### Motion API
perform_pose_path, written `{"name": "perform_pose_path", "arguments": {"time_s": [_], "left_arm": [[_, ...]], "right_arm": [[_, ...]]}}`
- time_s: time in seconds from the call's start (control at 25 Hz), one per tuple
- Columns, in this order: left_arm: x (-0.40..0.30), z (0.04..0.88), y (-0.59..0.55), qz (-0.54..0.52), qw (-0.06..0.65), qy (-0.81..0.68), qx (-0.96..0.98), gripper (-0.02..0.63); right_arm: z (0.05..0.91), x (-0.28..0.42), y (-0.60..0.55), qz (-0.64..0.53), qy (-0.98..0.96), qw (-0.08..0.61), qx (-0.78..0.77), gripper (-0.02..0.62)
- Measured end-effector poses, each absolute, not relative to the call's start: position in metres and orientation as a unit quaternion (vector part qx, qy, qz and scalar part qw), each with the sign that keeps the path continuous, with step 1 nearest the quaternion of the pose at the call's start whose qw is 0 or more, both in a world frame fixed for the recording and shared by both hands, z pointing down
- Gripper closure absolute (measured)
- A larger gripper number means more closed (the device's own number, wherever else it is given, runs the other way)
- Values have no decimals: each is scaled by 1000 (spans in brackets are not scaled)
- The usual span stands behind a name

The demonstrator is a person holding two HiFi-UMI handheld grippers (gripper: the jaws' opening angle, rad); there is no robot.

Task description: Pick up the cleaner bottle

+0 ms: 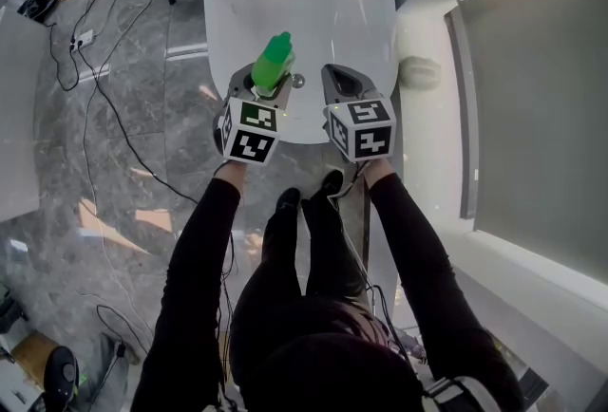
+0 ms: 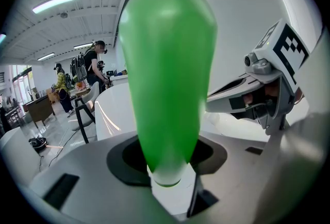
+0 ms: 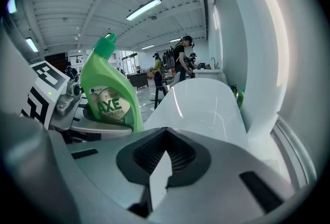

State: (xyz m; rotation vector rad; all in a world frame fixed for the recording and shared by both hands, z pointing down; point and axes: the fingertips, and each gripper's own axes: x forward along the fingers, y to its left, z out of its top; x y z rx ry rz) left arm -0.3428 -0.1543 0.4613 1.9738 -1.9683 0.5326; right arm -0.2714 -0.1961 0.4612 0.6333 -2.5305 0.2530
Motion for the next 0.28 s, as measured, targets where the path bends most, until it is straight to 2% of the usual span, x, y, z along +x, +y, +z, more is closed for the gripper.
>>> {"name": "perform_pose_path", "arguments": {"time_s": [0.28], "left_arm": [[-343,462,-154,184,148,-688,686,411]], "right_arm": [[463,-272,-194,90,-934,257,230,594]]}}
